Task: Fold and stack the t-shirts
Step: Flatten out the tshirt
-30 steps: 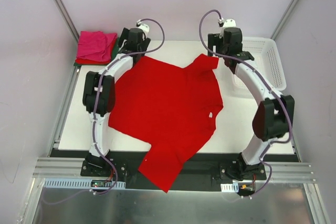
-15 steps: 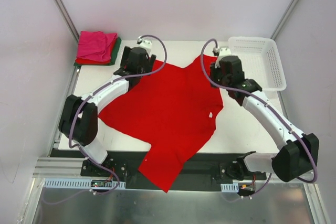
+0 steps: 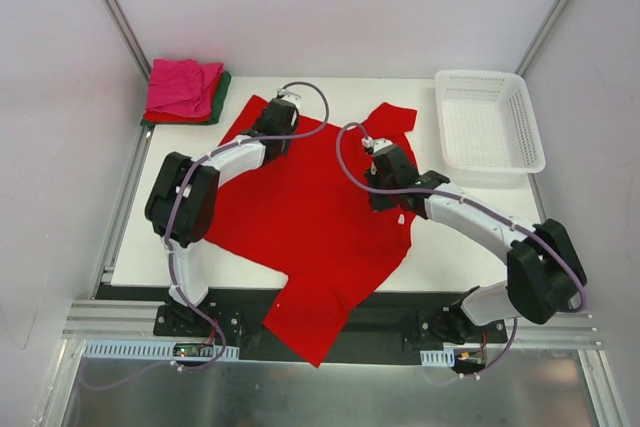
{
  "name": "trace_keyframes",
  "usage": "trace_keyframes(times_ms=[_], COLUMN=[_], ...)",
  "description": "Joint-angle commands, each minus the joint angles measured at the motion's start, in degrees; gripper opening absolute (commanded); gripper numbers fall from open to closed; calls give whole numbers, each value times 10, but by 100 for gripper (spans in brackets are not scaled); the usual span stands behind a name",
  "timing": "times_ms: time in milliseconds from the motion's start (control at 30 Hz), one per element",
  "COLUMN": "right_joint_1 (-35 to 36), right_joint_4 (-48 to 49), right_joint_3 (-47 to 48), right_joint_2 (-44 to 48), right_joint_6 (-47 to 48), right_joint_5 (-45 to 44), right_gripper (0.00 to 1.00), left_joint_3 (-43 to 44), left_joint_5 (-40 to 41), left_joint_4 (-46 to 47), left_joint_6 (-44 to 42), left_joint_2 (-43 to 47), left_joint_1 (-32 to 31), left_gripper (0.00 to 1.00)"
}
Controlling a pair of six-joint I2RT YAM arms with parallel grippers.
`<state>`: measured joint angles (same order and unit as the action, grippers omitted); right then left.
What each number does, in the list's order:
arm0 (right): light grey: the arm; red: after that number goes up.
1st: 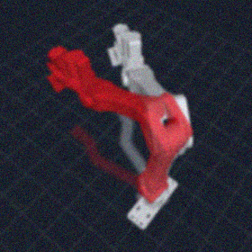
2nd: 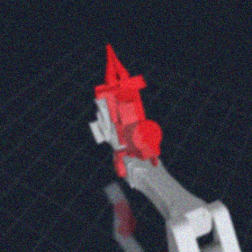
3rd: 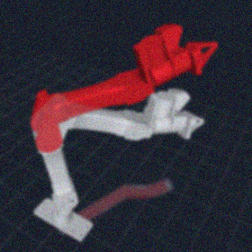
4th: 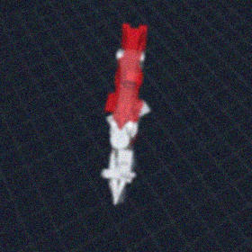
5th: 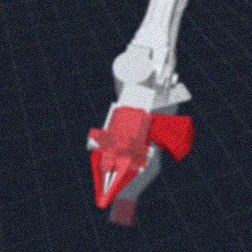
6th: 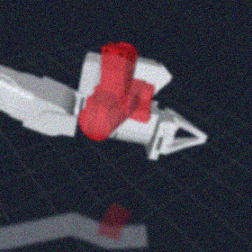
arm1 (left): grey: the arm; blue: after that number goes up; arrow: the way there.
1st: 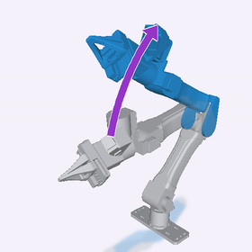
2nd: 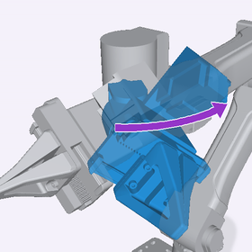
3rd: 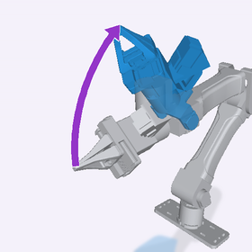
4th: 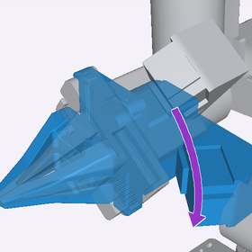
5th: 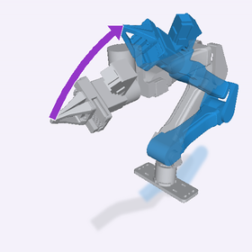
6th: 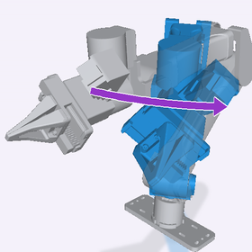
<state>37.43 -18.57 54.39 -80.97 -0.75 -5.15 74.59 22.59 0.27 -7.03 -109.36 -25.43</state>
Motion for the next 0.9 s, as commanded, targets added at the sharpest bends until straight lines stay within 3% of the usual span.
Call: trace_keyframes(times_ms=[0, 67, 267, 867], right_joint_1=[13, 17, 19, 19], right_joint_4=[30, 36, 35, -14], right_joint_3=[19, 26, 65, 105], right_joint_2=[-54, -75, -140, -177], right_joint_6=[-27, -28, -29, -12], right_joint_5=[11, 21, 46, 46], right_gripper=[1, 1, 1, 1], left_joint_3=[69, 87, 165, 306], left_joint_5=[-6, -3, 5, -70], left_joint_4=[0, -20, -54, -272], left_joint_6=[-18, -26, -66, -112], left_joint_2=[-36, -63, -114, -226], left_joint_1=[1, 1, 1, 19], left_gripper=[30, 15, 4, 1])
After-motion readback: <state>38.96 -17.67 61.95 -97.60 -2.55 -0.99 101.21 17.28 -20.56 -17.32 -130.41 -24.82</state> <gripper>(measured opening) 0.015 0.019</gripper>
